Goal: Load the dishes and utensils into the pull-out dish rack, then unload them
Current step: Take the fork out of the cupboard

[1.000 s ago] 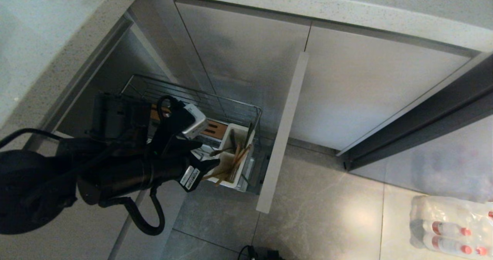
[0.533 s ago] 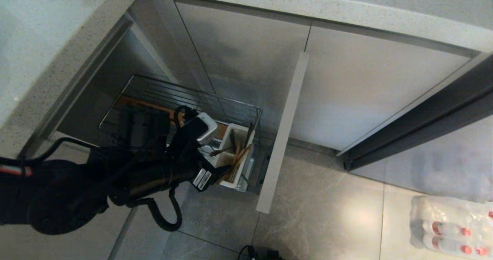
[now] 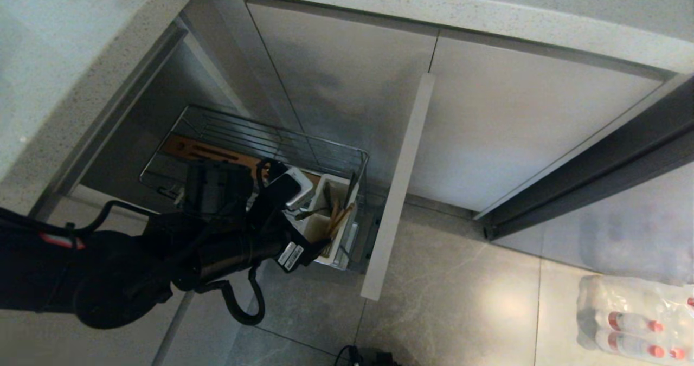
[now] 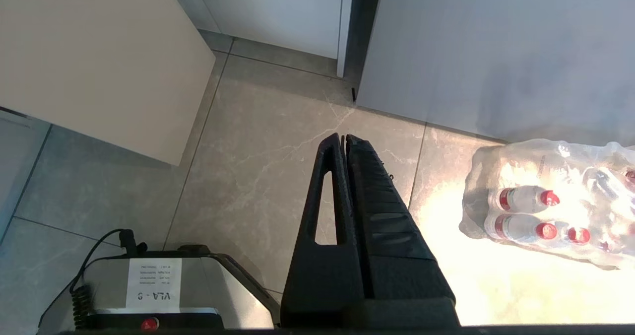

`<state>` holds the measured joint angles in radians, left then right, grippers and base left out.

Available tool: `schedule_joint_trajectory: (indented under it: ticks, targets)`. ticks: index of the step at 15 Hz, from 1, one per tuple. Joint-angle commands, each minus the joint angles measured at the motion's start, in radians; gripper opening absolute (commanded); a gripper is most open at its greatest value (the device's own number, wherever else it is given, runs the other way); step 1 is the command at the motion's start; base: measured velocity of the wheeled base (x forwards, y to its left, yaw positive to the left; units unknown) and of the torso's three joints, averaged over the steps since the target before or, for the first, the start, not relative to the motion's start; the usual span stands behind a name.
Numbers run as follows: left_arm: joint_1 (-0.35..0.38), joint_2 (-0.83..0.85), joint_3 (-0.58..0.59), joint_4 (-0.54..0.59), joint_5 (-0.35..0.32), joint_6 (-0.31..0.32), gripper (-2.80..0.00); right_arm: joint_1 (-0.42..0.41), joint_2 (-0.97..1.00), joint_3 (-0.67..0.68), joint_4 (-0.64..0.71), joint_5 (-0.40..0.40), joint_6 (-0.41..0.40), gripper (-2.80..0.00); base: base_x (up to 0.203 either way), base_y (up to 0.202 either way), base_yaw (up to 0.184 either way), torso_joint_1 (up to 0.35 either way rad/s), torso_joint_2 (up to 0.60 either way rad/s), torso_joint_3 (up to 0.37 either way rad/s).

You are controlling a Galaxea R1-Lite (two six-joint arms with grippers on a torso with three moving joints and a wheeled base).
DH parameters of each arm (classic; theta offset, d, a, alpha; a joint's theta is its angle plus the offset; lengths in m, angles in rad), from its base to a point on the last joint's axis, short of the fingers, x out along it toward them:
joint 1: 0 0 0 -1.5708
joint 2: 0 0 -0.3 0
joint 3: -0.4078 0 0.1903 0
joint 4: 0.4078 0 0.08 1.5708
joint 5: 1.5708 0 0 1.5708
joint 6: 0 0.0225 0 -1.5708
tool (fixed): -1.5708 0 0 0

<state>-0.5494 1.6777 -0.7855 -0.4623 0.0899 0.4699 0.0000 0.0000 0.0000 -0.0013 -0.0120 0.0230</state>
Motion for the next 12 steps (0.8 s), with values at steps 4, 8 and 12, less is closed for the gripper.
schedule_joint_trajectory:
  ticks: [4, 8, 12]
  targets:
    - [0.015, 0.039, -0.001, -0.085, 0.001, 0.002, 0.00, 0.000, 0.000, 0.000, 0.000, 0.000, 0.000, -2.80, 0.000, 0.000, 0.000, 0.000, 0.00, 0.000]
    - [0.019, 0.050, 0.006, -0.110, 0.001, 0.009, 0.00, 0.000, 0.000, 0.000, 0.000, 0.000, 0.000, -2.80, 0.000, 0.000, 0.000, 0.000, 0.00, 0.000]
    - [0.019, 0.051, 0.006, -0.112, 0.002, 0.013, 0.00, 0.000, 0.001, 0.000, 0.000, 0.000, 0.001, -2.80, 0.000, 0.000, 0.000, 0.000, 0.00, 0.000]
